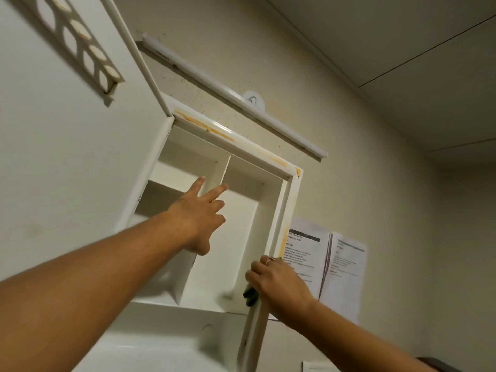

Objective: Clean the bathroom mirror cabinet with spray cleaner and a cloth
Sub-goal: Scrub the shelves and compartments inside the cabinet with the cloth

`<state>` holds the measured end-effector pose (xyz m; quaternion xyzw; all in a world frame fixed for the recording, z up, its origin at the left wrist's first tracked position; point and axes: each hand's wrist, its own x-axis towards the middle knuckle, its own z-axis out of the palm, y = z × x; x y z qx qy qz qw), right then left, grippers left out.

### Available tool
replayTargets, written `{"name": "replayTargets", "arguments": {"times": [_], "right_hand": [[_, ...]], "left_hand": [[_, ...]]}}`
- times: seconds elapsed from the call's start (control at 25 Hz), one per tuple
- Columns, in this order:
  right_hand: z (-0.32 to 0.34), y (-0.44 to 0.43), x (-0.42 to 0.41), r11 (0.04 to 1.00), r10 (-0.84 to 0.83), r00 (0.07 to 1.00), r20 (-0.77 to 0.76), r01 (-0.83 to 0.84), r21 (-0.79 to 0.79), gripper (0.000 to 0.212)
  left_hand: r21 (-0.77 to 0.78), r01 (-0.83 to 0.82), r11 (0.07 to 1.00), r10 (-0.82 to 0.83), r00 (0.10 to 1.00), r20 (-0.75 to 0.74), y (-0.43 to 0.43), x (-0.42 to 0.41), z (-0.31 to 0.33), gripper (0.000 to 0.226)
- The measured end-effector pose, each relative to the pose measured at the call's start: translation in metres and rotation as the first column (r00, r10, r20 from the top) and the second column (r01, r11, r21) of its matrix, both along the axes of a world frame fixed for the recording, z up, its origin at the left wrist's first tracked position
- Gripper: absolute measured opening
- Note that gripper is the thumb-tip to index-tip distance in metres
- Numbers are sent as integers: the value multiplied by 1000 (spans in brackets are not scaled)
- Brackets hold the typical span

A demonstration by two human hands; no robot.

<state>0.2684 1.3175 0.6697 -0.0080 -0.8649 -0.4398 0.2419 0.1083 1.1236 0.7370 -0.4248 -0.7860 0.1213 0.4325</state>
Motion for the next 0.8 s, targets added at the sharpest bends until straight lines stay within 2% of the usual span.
{"name": "replayTargets", "arguments": {"times": [0.08,0.12,0.24,0.32,0.4,0.52,0.6,0.72,0.76,0.8], "right_hand": [[19,3,2,990,15,997,82,-26,139,19],[43,2,1,982,24,997,75,-37,184,14],[120,-14,-4,984,-10,971,-237,52,172,24],[117,-14,-14,993,-33,943,-330,69,99,17],[62,-11,-16,1000,-31,953,-301,29,-10,15],[-52,-1,-3,986,1,984,-176,-30,-162,32],[-84,-3,3,979,7,995,-100,-27,-203,39],[-44,1,3,998,30,998,49,-33,57,19],[-12,1,4,993,30,999,32,-34,115,14],[22,-3,5,989,30,999,-31,-25,145,18]], "left_hand": [[-14,3,1000,-3,1000,2,-2,1,-6,71],[-16,6,1000,-6,1000,4,-5,1,-8,70],[-23,9,1000,-10,1000,-4,-5,-3,-12,70],[-26,-3,1000,3,1000,-15,-2,-6,-16,71],[-18,-12,1000,11,999,-43,1,-7,-22,70],[-16,-18,1000,17,995,-95,1,-6,-41,66],[-12,-29,1000,28,995,-91,-1,-6,-56,63],[-23,-36,999,34,997,-76,-3,-3,-73,63],[-14,-31,999,30,997,-67,-3,-2,-78,62],[-7,-26,1000,26,998,-55,-2,-3,-82,61]]}}
